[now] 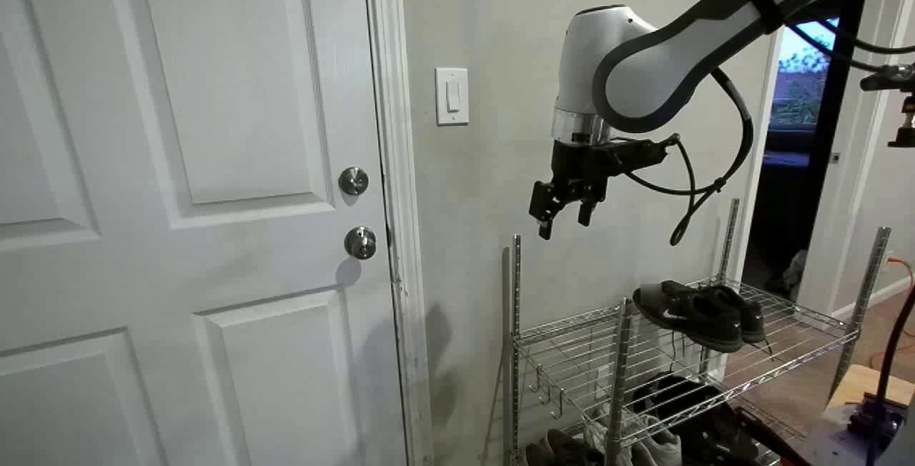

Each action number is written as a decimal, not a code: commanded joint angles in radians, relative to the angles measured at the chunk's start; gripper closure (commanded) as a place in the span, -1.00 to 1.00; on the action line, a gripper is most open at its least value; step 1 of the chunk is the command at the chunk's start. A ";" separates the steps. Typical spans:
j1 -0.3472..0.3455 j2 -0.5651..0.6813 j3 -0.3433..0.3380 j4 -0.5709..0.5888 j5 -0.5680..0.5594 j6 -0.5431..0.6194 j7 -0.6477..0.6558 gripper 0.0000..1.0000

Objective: Flip the light switch on the wall

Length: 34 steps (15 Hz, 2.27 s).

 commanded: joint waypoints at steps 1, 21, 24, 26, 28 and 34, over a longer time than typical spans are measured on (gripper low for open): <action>0.023 0.002 -0.024 0.001 -0.010 -0.002 0.007 -1.00; -0.272 0.171 0.144 0.207 -0.700 0.659 0.673 -1.00; -0.329 0.156 0.182 0.245 -0.780 0.660 0.752 -1.00; -0.329 0.156 0.187 0.245 -0.780 0.660 0.752 -1.00; -0.329 0.156 0.189 0.245 -0.780 0.660 0.752 -1.00; -0.382 0.166 0.228 0.278 -0.878 0.659 0.859 -1.00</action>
